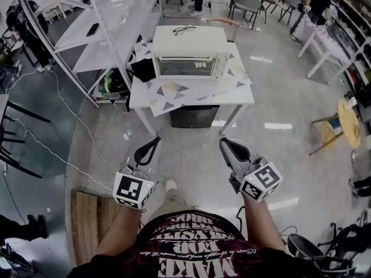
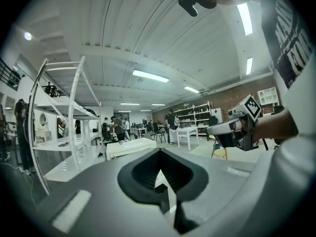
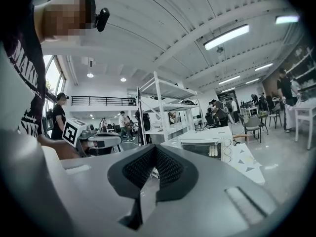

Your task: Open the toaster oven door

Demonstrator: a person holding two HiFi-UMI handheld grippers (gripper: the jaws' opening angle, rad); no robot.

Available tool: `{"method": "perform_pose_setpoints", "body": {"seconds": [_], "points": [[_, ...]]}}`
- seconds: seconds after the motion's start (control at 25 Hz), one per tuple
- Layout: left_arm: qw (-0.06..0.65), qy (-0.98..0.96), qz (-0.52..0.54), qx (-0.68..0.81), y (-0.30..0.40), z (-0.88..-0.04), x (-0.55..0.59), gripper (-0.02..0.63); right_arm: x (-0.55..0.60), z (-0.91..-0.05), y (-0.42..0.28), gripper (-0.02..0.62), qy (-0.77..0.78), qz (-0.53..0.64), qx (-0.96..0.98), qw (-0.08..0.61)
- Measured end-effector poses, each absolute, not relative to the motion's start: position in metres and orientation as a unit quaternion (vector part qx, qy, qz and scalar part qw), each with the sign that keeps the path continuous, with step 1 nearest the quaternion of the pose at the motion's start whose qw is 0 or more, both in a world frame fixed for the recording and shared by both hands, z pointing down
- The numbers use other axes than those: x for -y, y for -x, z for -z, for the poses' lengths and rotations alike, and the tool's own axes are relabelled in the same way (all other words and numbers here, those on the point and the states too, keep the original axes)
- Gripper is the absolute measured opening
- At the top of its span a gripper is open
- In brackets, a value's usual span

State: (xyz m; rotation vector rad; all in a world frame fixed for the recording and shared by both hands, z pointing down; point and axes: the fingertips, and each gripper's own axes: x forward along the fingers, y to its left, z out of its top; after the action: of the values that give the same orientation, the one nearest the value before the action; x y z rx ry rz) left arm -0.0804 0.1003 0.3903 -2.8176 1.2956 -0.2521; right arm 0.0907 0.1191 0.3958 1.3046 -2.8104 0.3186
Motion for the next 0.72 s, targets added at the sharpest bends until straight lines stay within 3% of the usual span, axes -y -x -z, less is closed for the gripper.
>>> {"method": "perform_pose_setpoints", "body": {"seconds": [0.72], "points": [[-0.011,0.901,0.098,-0.422,0.103,-0.410,-0.036,0.002,-0.049,-0.409,-0.074,0.026,-0.412,-0.125,0.903,0.013]]}}
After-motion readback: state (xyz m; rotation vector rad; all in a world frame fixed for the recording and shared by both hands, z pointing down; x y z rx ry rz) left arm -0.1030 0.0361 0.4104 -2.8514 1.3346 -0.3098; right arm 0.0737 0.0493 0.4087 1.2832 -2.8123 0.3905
